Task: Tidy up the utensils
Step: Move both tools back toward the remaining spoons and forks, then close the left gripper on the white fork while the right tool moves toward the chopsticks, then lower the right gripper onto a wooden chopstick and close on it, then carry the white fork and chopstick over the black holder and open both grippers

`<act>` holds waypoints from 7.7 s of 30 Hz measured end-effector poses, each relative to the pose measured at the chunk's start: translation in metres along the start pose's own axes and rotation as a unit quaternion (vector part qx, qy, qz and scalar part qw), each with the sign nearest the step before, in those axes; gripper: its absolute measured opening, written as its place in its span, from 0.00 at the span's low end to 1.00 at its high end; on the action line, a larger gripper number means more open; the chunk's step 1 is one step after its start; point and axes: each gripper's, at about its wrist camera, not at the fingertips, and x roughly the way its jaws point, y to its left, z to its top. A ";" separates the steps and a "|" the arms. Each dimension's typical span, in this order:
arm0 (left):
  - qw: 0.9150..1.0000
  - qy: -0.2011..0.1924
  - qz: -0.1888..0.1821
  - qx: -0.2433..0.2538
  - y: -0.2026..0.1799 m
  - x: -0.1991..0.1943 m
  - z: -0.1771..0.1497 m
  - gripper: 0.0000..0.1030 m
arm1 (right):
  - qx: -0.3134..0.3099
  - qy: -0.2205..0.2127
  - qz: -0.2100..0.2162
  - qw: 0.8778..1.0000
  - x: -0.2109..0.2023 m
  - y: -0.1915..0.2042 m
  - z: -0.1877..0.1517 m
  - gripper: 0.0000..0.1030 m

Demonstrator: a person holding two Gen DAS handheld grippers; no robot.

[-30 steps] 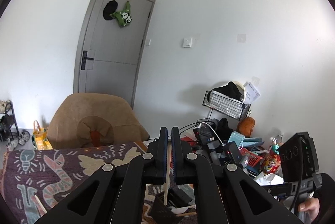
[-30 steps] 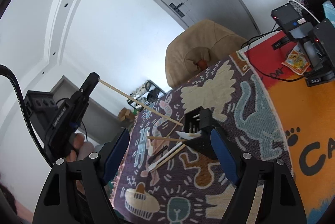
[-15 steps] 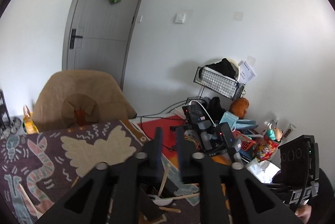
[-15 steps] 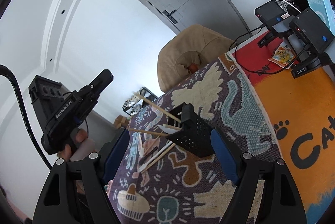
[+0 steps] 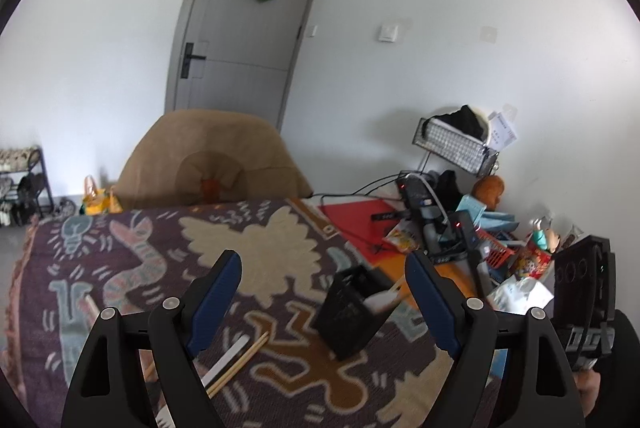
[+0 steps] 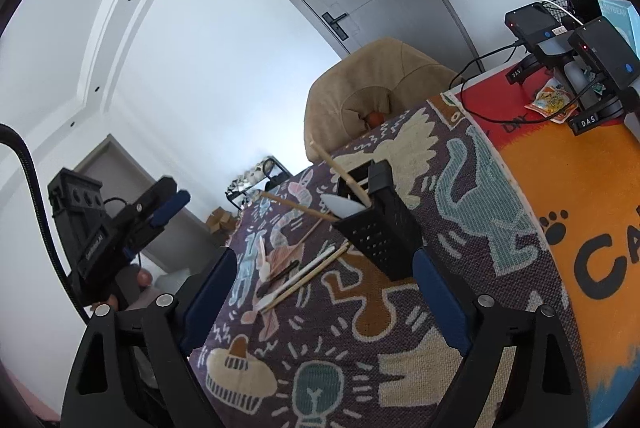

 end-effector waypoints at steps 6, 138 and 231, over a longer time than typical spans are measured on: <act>0.999 0.023 0.030 -0.030 0.035 -0.020 -0.030 0.82 | -0.013 0.014 -0.018 1.000 0.010 0.013 -0.014 0.88; 0.929 -0.077 0.120 -0.342 0.258 -0.174 -0.145 0.01 | -0.614 0.366 -0.087 0.693 0.286 0.194 -0.145 0.26; 0.959 -0.062 0.087 -0.262 0.204 -0.147 -0.091 0.01 | -0.565 0.214 -0.045 0.796 0.188 0.206 -0.006 0.06</act>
